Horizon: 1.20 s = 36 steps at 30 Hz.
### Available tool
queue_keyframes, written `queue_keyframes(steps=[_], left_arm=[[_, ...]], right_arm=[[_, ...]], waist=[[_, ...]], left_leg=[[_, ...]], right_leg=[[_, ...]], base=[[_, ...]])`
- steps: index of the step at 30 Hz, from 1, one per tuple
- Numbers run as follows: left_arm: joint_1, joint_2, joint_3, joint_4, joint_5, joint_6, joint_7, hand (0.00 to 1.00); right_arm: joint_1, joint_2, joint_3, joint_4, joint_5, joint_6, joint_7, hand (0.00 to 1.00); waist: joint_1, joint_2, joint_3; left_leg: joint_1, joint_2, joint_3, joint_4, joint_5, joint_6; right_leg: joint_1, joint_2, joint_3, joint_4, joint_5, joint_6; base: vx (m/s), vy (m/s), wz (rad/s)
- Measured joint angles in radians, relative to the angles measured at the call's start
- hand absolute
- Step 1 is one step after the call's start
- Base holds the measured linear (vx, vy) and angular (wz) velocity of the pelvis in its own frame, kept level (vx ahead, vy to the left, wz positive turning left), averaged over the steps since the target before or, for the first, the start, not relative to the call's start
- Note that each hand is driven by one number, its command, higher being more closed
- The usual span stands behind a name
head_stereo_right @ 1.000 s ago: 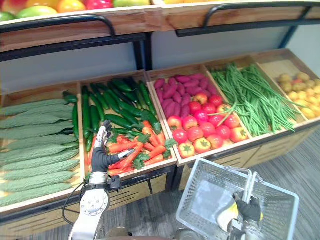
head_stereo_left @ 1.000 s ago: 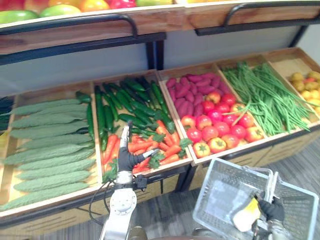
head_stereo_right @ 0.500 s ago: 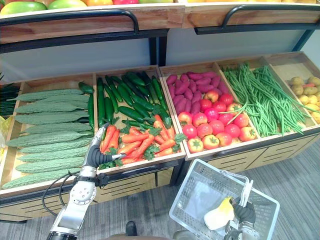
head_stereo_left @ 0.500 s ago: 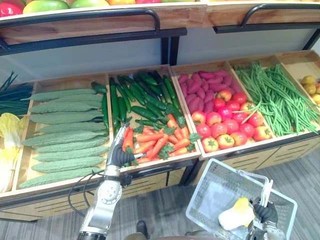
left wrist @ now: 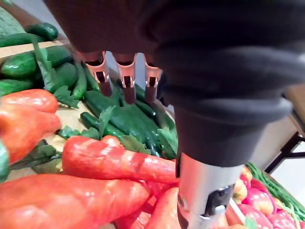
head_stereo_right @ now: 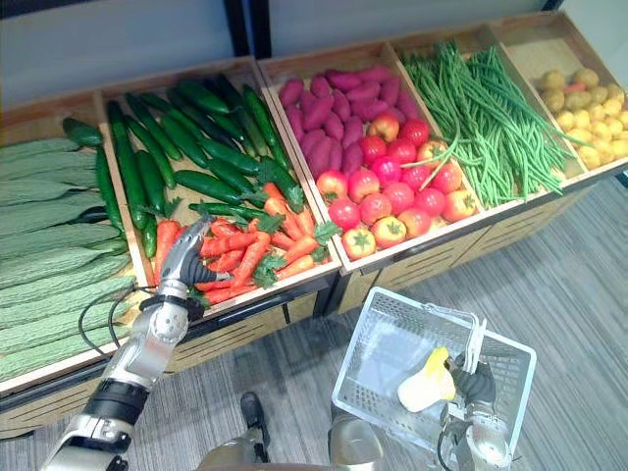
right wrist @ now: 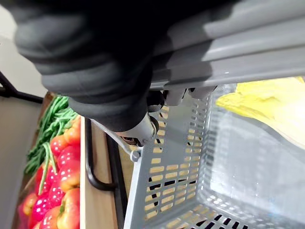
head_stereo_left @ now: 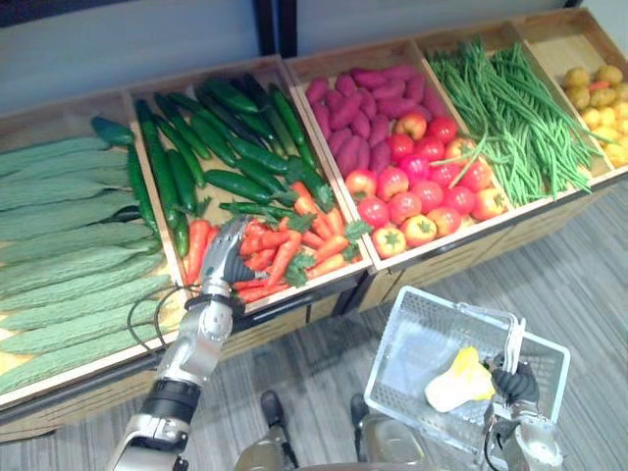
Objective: Pick vegetable in the basket
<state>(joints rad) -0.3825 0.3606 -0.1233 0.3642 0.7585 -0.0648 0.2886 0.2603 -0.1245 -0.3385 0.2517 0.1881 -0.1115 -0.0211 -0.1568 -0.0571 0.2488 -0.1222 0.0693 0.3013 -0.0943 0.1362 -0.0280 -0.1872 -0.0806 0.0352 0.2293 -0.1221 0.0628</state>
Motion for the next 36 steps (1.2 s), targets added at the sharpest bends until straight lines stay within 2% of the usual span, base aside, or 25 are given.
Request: queue_keyframes(steps=[7,8,15,24,28,36], left_arm=[[-0.122,0.009,-0.054,0.112,0.000,0.001,-0.004,0.00],[-0.134,0.012,-0.060,0.123,0.000,0.002,-0.004,1.00],[-0.258,0.030,-0.092,0.213,0.033,0.001,-0.023,1.00],[-0.264,0.051,-0.091,0.214,0.033,0.003,-0.027,1.00],[-0.234,0.059,-0.056,0.149,0.034,0.002,-0.020,1.00],[-0.156,0.074,0.035,0.019,0.033,0.013,0.021,1.00]], right_arm=[[-0.028,-0.003,0.011,-0.033,0.017,-0.016,0.000,1.00],[-0.031,-0.003,0.016,-0.045,0.020,-0.018,0.000,1.00],[-0.040,-0.003,0.036,-0.143,0.038,-0.039,0.000,1.00],[-0.033,0.000,0.043,-0.198,0.038,-0.048,-0.002,1.00],[-0.026,0.000,0.043,-0.197,0.038,-0.067,-0.002,1.00],[-0.016,0.001,0.041,-0.148,0.038,-0.074,-0.001,1.00]], waist=[[-0.015,-0.008,0.046],[-0.019,-0.008,0.054],[-0.019,-0.010,0.116],[-0.014,-0.006,0.122],[-0.016,-0.001,0.126],[-0.018,0.005,0.128]], left_leg=[[-0.031,0.000,0.012,0.000,0.001,0.001],[-0.031,0.000,0.013,0.000,0.001,0.001],[-0.054,0.000,0.034,0.000,0.006,0.003],[-0.047,0.005,0.050,0.000,0.006,0.003],[-0.029,0.002,0.043,0.000,0.006,0.002],[-0.007,-0.001,0.020,0.000,0.006,0.002]], right_leg=[[-0.053,0.004,0.025,0.027,0.001,-0.002],[-0.054,0.004,0.026,0.028,0.001,-0.002],[-0.096,0.007,0.049,0.049,0.001,-0.001],[-0.094,0.004,0.056,0.049,0.001,-0.001],[-0.073,0.000,0.053,0.047,0.001,-0.001],[-0.042,0.003,0.037,0.039,0.001,-0.001]], base=[[0.01,-0.016,-0.08],[0.01,-0.019,-0.04],[0.01,-0.022,-0.08],[0.03,-0.016,-0.02],[0.00,-0.005,0.01],[0.01,-0.016,0.05]])
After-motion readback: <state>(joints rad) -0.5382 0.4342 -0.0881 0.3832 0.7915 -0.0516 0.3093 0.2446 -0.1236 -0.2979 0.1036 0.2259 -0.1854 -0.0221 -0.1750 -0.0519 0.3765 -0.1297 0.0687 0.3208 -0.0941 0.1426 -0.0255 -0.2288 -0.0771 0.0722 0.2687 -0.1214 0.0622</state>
